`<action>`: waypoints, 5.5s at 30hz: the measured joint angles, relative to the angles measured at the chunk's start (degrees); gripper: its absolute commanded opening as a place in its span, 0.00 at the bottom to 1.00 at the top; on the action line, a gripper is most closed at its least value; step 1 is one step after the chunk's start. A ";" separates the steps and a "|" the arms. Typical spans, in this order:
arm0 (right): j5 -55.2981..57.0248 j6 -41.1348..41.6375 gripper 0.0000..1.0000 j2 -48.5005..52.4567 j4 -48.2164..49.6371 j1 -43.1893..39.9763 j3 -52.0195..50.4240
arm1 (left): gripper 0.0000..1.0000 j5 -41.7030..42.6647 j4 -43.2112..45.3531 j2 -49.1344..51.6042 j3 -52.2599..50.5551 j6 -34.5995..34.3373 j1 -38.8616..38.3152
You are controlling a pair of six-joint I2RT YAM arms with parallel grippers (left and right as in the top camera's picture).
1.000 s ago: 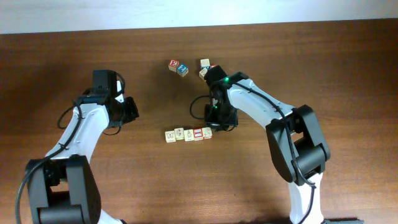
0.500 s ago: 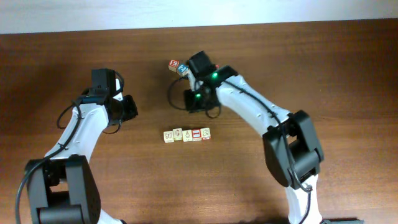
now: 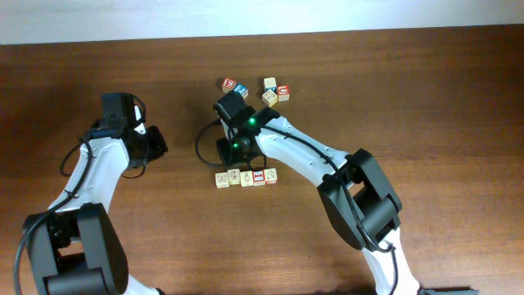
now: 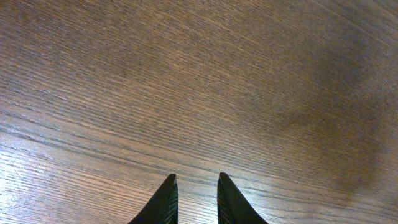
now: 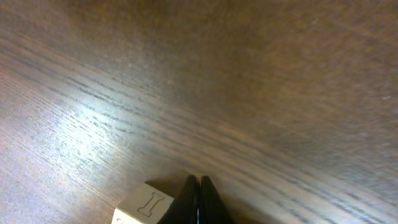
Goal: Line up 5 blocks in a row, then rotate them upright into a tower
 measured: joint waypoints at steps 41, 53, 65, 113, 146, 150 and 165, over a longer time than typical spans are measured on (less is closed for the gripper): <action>-1.60 0.00 0.05 0.66 -29.73 0.22 16.06 | 0.18 0.57 -3.15 0.00 0.00 0.00 0.00; 1.09 5.90 0.05 0.72 -19.32 6.51 3.61 | 0.18 0.70 -3.17 0.00 0.00 0.00 0.00; 3.48 6.23 0.05 0.72 -17.73 6.51 3.61 | 0.15 0.70 -3.19 0.00 0.00 0.00 0.00; -7.54 -4.15 0.07 -12.61 -5.92 -17.22 -19.21 | 0.00 18.36 -3.52 4.81 -4.85 2.47 -13.75; -7.43 -1.70 0.04 -12.61 -8.39 -18.51 -19.21 | 0.00 18.16 -6.45 4.81 -2.56 12.07 -12.59; -7.54 -1.70 0.05 -12.61 -6.67 -17.59 -19.50 | 0.00 18.56 -6.47 4.81 -2.56 12.70 -12.59; -7.54 0.31 0.05 -12.61 -5.95 -17.03 -20.61 | 0.00 20.41 -6.45 4.81 -2.56 8.13 -12.61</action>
